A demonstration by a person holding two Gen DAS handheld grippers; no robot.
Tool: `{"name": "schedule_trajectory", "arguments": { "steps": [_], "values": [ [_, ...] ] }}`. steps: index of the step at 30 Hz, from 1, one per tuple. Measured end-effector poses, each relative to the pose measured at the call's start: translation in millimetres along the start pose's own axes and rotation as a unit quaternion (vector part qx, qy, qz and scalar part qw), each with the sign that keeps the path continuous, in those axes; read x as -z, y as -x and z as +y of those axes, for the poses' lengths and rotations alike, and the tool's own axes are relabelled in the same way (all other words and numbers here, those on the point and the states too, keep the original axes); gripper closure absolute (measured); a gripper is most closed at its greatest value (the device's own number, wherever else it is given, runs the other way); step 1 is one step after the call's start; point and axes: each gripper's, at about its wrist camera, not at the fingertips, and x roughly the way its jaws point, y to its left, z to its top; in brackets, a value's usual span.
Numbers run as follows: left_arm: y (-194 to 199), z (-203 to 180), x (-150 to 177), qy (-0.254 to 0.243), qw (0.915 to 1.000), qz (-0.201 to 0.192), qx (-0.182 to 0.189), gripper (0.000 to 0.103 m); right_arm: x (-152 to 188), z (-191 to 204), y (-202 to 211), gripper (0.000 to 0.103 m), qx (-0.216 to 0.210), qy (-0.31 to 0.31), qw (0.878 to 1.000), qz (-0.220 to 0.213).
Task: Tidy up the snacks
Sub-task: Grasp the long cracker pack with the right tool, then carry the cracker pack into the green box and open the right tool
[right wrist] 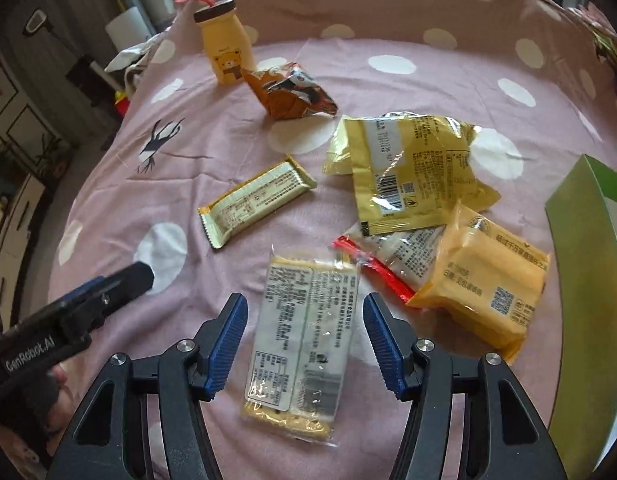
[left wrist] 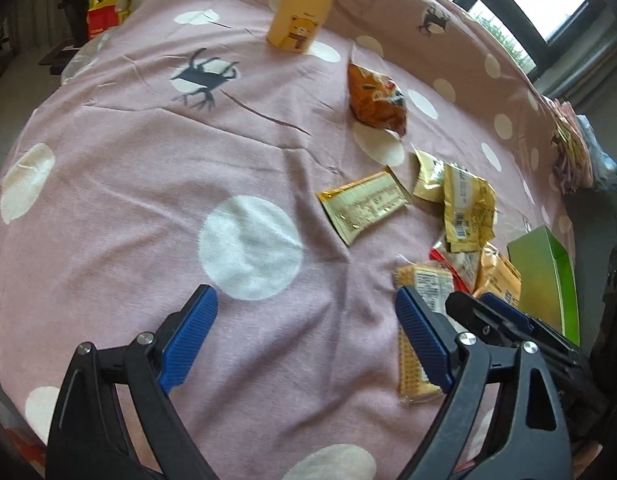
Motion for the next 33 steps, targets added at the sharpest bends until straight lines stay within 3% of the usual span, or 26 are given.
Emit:
{"name": "schedule_trajectory", "arguments": {
  "steps": [2, 6, 9, 11, 14, 15, 19, 22, 25, 29, 33],
  "values": [
    [-3.6, -7.1, 2.5, -0.011, 0.9997, 0.011, 0.018, 0.013, -1.2, -15.5, 4.4, 0.033, -0.007, -0.040, 0.999, -0.002],
    [-13.2, -23.4, 9.5, -0.034, 0.9968, 0.043, 0.058, 0.016, 8.1, -44.0, 15.5, 0.033, -0.048, -0.131, 0.990, -0.014],
    [-21.9, -40.6, 17.7, -0.056, 0.9916, 0.069, 0.094, 0.028, 15.8, -52.4, 8.7, 0.035, -0.082, -0.166, 0.983, -0.001],
    [-28.7, -52.6, 23.2, -0.072, 0.9886, 0.079, 0.106, 0.040, 16.8, -52.7, 2.1, 0.042, -0.102, -0.177, 0.979, 0.011],
    [-39.9, -65.2, 29.9, -0.085, 0.9859, 0.095, 0.108, 0.056, 17.0, -48.8, -10.3, 0.045, -0.131, -0.176, 0.975, 0.027],
    [-42.1, -69.5, 31.5, -0.093, 0.9863, 0.093, 0.100, 0.057, 17.3, -47.7, -16.8, 0.048, -0.135, -0.178, 0.974, 0.036],
    [-41.7, -78.9, 33.0, -0.119, 0.9874, 0.069, 0.078, 0.057, 16.8, -41.3, -26.5, 0.051, -0.139, -0.172, 0.974, 0.047],
    [-37.6, -80.1, 30.3, -0.120, 0.9879, 0.053, 0.082, 0.058, 16.4, -39.5, -24.3, 0.050, -0.132, -0.167, 0.976, 0.044],
    [-17.5, -88.6, 29.0, -0.134, 0.9863, 0.007, 0.095, 0.058, 15.9, -42.1, -12.3, 0.050, -0.134, -0.165, 0.977, 0.033],
    [8.3, -115.2, 28.1, -0.152, 0.9790, -0.048, 0.127, 0.058, 10.4, -45.4, 25.5, 0.050, -0.128, -0.148, 0.980, -0.025],
    [27.0, -150.3, 31.3, -0.176, 0.9665, -0.087, 0.165, 0.058, 9.6, -55.5, 71.5, 0.050, -0.102, -0.136, 0.981, -0.096]
  ]
}}
